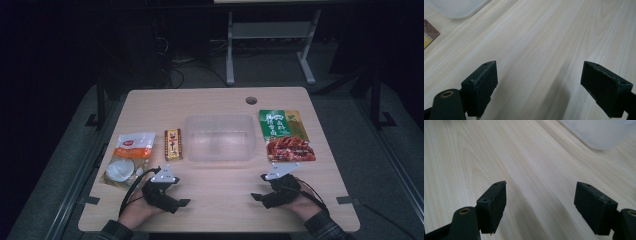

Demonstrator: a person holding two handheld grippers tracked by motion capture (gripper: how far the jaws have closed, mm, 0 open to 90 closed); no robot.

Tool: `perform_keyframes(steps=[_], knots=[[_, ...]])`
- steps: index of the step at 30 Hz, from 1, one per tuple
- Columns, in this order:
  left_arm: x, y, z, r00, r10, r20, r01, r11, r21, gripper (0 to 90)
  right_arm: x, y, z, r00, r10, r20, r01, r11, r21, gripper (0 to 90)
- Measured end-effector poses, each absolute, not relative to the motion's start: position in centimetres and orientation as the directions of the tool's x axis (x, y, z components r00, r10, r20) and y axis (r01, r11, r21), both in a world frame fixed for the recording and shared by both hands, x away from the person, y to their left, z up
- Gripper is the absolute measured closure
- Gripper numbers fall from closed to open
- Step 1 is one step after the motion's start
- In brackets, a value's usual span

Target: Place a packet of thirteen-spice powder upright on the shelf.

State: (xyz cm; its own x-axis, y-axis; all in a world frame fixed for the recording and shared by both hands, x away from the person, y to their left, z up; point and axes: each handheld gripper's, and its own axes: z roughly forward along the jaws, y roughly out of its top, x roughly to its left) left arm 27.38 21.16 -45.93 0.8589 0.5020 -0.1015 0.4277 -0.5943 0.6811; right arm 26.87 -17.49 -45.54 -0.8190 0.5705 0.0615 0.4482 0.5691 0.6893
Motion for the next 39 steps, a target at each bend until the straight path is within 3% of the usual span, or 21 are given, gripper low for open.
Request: perform_keyframes(steps=[12, 19, 32, 34, 39], knots=[[28.1, 21.9, -45.0, 0.817, 0.564, -0.117, 0.478, -0.549, 0.686, 14.9, 27.0, -17.6, -45.6, -0.804, 0.590, 0.067, 0.464, 0.555, 0.690, 21.3], [29.5, 23.0, -43.4, 0.778, 0.619, -0.113, 0.500, -0.500, 0.707, 22.9, 26.8, -17.8, -45.6, -0.790, 0.611, 0.063, 0.472, 0.538, 0.699, 20.7], [33.3, 26.1, -40.8, 0.690, 0.711, -0.135, 0.558, -0.404, 0.724, 58.0, 26.9, -18.4, -45.6, -0.771, 0.633, 0.070, 0.490, 0.519, 0.701, 20.3], [34.3, 26.9, -40.1, 0.668, 0.732, -0.139, 0.570, -0.382, 0.727, 70.2, 26.9, -18.3, -45.7, -0.771, 0.632, 0.072, 0.493, 0.522, 0.696, 19.7], [36.3, 27.2, -38.8, 0.647, 0.757, -0.089, 0.561, -0.393, 0.729, 86.4, 27.0, -18.1, -45.6, -0.769, 0.635, 0.080, 0.497, 0.513, 0.700, 19.0]])
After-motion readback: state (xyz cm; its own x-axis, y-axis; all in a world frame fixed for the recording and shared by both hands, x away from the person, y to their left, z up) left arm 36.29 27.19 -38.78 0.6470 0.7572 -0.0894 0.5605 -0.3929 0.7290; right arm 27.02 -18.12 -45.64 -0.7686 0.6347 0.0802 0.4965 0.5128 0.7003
